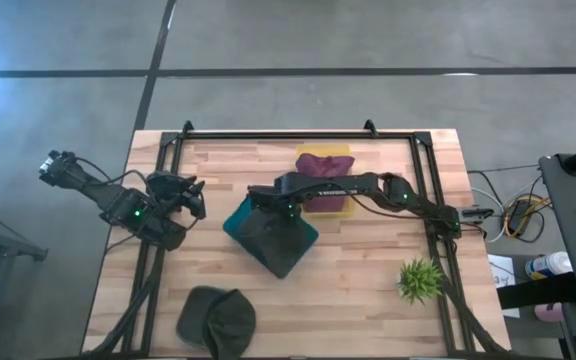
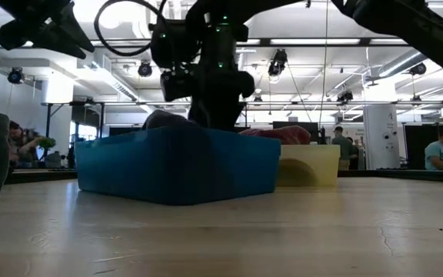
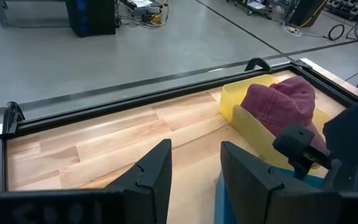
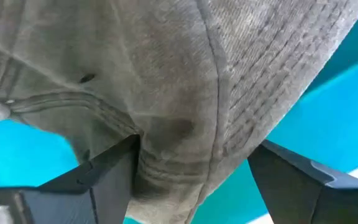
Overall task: Pick & Place hat
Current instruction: Put the top black cap into the blue bin, then adjust the blue bin
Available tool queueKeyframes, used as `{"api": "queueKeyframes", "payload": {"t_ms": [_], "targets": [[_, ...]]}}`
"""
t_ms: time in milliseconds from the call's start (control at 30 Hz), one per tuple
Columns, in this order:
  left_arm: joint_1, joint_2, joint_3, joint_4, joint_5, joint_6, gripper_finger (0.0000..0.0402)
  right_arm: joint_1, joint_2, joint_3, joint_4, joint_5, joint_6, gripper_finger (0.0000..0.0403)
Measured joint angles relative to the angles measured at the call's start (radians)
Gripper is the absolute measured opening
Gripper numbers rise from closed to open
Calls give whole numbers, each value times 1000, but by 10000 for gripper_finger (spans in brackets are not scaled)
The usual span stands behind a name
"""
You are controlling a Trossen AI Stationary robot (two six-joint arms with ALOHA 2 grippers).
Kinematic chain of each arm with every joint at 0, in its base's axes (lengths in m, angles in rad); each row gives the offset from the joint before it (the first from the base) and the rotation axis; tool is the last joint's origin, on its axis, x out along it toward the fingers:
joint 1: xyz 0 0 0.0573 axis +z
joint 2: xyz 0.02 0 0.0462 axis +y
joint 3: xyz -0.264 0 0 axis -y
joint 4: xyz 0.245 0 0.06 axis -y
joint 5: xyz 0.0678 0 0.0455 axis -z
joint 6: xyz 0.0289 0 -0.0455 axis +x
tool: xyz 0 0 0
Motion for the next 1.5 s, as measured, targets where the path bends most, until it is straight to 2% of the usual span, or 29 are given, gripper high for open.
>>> {"api": "queueKeyframes", "payload": {"t_ms": [367, 567, 700, 900, 1067, 1300, 1400, 1500], "targets": [[0, 0, 0, 32, 1, 0, 131, 2, -6, -7, -15, -6, -44, 290], [0, 1, 0, 35, 1, 0, 131, 2, -6, -9, -14, -14, 88, 297], [0, 1, 0, 35, 1, 6, 131, 2, -8, -9, -20, -27, 80, 300], [0, 1, 0, 49, 11, 7, 131, 26, -9, -9, -19, 100, 18, 304], [0, 15, 0, 82, 40, 17, 131, 53, -20, -10, -48, 120, 33, 313], [0, 133, 0, 180, 145, 294, 131, 91, -65, -17, -58, 140, 33, 315], [9, 204, -2, 178, 209, 394, 131, 90, -127, -46, -54, 146, 48, 315], [34, 255, -2, 156, 231, 427, 131, 89, -215, -116, -36, 146, 96, 315]]}}
